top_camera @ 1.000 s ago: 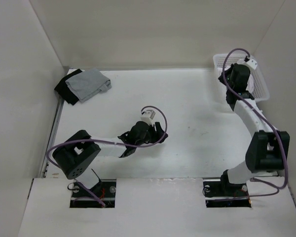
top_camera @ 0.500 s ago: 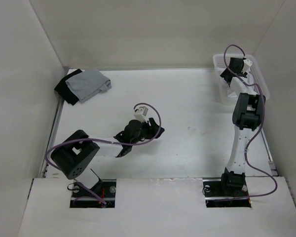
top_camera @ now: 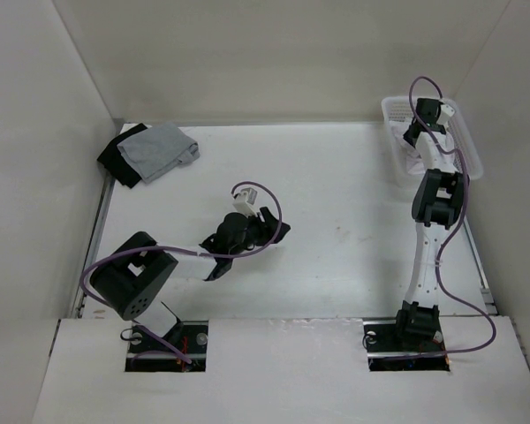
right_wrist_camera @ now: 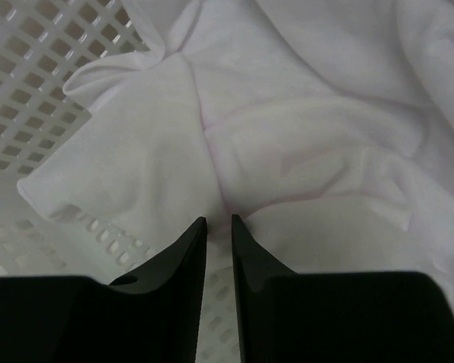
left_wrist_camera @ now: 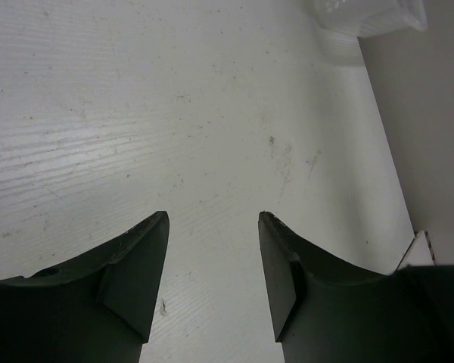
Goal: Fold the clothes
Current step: Grab the tank top from the pile
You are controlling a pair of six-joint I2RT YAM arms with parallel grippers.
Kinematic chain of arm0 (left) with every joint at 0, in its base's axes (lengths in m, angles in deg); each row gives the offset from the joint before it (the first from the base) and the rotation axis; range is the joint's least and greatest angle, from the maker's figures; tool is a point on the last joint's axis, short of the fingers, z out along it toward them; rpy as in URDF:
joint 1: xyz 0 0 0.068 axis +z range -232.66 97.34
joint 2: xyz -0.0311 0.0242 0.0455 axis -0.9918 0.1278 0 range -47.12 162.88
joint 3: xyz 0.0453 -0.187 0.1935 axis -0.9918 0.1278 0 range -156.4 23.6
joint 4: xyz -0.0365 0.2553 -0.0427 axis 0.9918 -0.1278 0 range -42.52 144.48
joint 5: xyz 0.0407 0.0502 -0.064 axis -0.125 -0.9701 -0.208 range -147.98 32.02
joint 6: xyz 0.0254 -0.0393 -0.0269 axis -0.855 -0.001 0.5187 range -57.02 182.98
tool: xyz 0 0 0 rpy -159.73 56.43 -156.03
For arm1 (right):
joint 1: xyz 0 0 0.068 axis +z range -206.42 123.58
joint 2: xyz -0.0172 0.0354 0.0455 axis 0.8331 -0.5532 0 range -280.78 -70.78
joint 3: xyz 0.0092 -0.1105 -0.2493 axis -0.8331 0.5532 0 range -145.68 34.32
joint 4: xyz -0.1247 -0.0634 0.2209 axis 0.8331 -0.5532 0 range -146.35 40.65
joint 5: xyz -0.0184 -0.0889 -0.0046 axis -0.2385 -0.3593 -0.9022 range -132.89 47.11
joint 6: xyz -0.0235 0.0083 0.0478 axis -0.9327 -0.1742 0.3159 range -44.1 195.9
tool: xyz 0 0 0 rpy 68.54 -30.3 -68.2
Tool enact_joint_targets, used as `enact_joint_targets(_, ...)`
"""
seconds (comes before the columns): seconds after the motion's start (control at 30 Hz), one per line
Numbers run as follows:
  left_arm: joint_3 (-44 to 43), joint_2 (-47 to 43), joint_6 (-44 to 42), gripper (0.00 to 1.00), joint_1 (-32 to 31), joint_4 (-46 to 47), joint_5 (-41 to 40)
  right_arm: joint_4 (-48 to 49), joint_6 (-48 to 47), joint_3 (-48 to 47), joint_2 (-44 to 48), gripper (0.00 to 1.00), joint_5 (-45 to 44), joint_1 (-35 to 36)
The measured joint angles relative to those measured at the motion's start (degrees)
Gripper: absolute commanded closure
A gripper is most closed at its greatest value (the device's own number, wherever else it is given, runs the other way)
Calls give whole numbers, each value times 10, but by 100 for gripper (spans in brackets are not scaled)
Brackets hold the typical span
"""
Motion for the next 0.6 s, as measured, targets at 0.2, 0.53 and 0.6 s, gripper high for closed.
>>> enact_joint_targets(0.2,0,-1,0,51,4,7,2,-9,10,0,0,55,5,0)
enact_joint_targets(0.53,33,-10,17,51,51,29,13,-48,-13,2,0,100,16,2)
enact_joint_targets(0.6,37,-11,20,51,58,31,14,-39,-2,16,3,100,21,2)
